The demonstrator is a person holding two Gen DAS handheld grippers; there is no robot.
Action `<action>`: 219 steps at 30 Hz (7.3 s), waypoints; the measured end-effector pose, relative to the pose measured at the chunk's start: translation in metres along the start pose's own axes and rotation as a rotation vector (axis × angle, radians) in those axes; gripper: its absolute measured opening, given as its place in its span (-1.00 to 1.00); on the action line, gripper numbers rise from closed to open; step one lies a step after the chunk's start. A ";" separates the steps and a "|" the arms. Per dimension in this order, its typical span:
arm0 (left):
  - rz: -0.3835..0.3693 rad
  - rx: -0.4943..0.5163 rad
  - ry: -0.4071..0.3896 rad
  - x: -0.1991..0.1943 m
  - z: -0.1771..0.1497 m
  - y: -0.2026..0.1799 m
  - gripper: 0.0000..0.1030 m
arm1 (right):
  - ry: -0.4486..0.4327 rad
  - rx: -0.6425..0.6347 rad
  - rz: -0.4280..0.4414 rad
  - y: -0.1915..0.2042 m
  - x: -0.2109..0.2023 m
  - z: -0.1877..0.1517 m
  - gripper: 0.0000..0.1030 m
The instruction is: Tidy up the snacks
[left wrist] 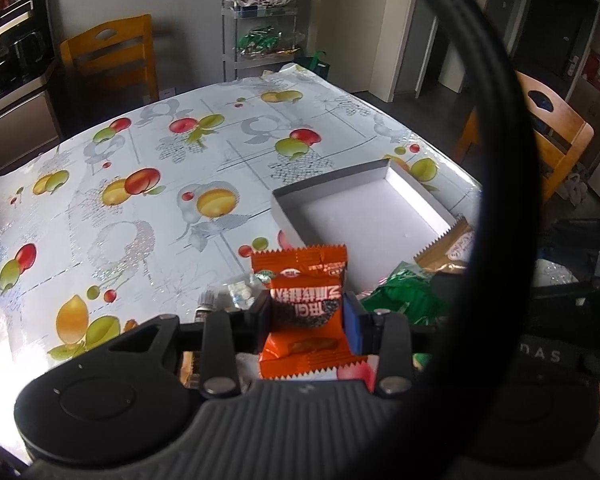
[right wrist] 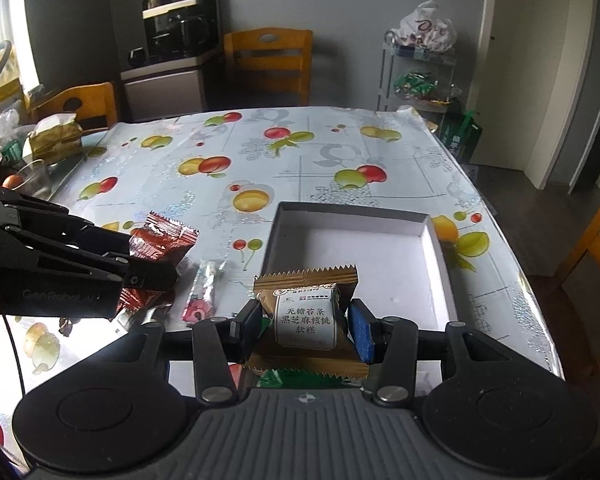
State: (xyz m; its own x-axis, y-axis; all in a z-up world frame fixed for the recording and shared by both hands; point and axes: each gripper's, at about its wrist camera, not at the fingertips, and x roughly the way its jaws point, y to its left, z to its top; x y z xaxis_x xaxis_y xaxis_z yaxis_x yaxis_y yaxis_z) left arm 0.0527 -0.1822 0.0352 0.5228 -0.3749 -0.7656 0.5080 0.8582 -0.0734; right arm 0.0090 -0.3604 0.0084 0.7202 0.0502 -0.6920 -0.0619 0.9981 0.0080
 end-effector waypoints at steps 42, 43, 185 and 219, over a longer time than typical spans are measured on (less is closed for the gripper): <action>-0.095 0.114 0.100 0.073 0.032 -0.079 -0.33 | 0.086 0.099 -0.076 -0.070 0.023 -0.028 -0.07; -0.095 0.118 0.102 0.074 0.032 -0.080 -0.33 | 0.089 0.099 -0.075 -0.071 0.025 -0.029 -0.07; 0.257 -0.417 0.150 0.002 -0.118 0.178 0.27 | 0.095 -0.481 0.273 0.188 0.090 0.035 0.37; 0.294 -0.284 0.096 0.034 -0.132 0.167 -0.30 | 0.203 -0.566 0.329 0.216 0.152 0.036 0.25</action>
State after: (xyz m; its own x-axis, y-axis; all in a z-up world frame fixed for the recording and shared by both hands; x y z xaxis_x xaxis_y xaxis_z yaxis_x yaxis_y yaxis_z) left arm 0.0646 -0.0048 -0.0875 0.5445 -0.0763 -0.8353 0.1308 0.9914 -0.0053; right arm 0.1303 -0.1356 -0.0690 0.4620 0.2842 -0.8401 -0.6465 0.7564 -0.0996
